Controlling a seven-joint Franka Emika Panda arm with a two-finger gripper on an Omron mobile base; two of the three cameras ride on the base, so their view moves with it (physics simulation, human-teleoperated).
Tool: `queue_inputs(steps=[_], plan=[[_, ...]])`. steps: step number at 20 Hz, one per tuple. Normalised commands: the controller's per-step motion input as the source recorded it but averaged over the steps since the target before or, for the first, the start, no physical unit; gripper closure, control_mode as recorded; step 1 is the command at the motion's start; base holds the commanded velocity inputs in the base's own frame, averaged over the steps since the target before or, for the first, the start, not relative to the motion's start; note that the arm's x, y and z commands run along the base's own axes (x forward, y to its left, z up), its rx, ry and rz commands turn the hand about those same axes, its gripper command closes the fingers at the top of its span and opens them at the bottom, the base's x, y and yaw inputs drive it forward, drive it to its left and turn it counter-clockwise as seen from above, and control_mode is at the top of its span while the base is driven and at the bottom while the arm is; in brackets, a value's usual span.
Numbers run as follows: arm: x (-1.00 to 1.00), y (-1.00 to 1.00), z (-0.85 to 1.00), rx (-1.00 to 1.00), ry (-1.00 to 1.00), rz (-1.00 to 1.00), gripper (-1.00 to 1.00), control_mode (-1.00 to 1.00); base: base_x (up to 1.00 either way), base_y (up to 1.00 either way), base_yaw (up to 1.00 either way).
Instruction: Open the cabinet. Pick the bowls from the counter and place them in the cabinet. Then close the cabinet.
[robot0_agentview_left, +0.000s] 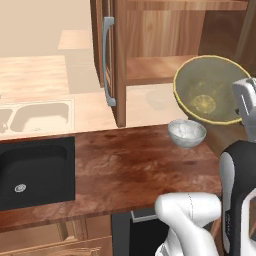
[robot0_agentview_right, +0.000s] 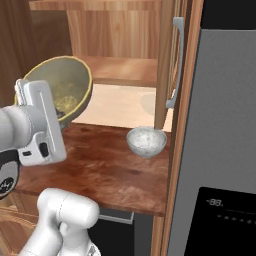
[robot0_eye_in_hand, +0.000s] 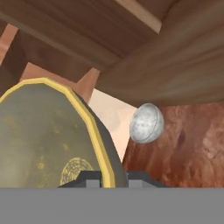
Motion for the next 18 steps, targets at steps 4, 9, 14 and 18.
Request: queue_inputs(steps=[4,9,14,18], plan=[[0.34,0.0,0.11,0.0,0.01,0.02,1.0,-1.0,0.0,0.0,0.0],[0.48,0.0,0.14,0.0,0.05,0.04,1.0,-1.0,0.0,0.0,0.0],[0.53,0.0,0.14,0.0,0.09,0.07,1.0,-1.0,0.0,0.0,0.0],[0.52,0.0,0.08,0.0,0.05,0.07,1.0,-1.0,0.0,0.0,0.0]])
